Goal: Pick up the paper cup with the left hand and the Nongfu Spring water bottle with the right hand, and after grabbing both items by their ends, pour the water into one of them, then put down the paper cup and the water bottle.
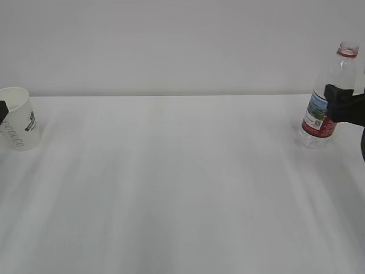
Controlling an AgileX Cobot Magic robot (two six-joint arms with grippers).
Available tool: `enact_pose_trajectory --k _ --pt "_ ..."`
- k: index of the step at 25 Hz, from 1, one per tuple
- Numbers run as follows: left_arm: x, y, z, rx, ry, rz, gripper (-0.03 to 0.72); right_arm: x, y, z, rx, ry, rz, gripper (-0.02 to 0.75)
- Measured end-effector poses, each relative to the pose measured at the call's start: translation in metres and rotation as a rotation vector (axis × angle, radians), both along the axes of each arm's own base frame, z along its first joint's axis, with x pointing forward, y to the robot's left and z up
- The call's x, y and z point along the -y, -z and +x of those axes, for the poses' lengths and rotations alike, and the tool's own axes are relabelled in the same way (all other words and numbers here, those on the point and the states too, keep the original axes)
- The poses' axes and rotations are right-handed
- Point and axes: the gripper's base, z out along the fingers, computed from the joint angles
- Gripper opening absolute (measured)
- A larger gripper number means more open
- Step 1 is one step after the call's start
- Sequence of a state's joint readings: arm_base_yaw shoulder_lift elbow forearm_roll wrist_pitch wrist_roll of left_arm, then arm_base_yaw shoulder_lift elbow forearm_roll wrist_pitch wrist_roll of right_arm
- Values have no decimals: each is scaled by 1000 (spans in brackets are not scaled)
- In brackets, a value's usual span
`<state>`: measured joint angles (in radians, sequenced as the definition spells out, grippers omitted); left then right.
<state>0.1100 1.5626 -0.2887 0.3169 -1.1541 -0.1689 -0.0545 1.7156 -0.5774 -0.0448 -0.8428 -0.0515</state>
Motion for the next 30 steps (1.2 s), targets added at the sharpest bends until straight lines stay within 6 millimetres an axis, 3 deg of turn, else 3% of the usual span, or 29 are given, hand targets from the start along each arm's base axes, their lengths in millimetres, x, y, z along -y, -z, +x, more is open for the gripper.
enact_pose_trajectory --k 4,11,23,30 --pt "-1 -7 -2 30 -8 0 579 -1 -18 -9 -11 -12 -9 614" --pt "-4 -41 -14 140 -67 -1 577 -2 -56 -24 47 -12 -21 608" --pt "-4 -92 -57 240 -117 51 576 -3 -92 -49 76 -2 -8 594" --pt "-4 -111 -89 270 -155 69 576 -5 -112 -70 76 -27 -51 594"
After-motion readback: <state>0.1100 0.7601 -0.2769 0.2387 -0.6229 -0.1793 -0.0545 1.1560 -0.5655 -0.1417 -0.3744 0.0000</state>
